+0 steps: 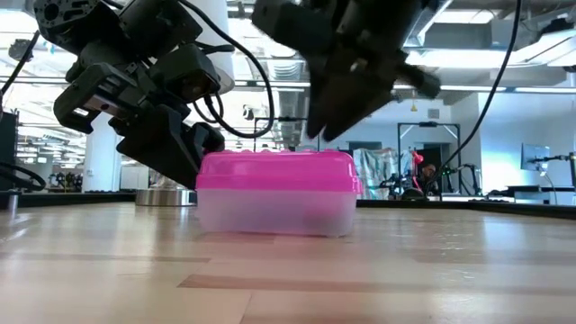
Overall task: Pick & place school supplies into a supply box
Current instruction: Adjust the pink supply box
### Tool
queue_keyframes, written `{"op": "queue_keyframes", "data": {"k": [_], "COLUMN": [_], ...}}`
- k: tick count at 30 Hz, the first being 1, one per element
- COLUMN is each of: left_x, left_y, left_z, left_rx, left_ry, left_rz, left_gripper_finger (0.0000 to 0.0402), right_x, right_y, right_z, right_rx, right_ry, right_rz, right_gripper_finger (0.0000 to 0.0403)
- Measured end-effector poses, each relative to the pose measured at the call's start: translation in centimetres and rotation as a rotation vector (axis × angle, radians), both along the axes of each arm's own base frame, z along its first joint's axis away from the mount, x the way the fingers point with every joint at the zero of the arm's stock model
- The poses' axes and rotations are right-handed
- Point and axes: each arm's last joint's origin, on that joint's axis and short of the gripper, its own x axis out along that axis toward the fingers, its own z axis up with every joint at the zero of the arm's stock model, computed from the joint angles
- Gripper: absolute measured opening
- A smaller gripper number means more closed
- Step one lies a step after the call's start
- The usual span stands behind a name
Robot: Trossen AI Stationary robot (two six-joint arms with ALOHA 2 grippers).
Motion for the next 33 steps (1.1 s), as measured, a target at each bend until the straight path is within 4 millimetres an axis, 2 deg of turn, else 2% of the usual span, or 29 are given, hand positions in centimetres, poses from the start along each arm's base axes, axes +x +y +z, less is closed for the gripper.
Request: {"op": "queue_keyframes", "data": {"k": [7, 14, 29, 33], "left_x": [0.3, 0.4, 0.4, 0.4], "left_y": [-0.3, -1.2, -1.2, -1.2], "left_z": [0.4, 0.8, 0.8, 0.8], "left_rx": [-0.014, -0.019, -0.005, -0.009], "left_ry": [-0.051, -0.103, -0.105, -0.104], "left_rz": [-0.006, -0.019, 0.004, 0.008], "left_gripper_finger": [0.0061, 0.0061, 0.0061, 0.0061], "right_x": [-1.1, -0.7, 0.8, 1.4], "right_y": [-0.6, -1.9, -5.4, -6.1], "right_z": [0.1, -0.3, -0.3, -0.7], "right_rx": [0.021, 0.026, 0.038, 0.102], "right_ry": [0.058, 0.066, 0.095, 0.107], "right_rz": [-0.106, -0.141, -0.158, -0.121], "right_gripper_finger": [0.0081, 0.0081, 0.0081, 0.0081]}}
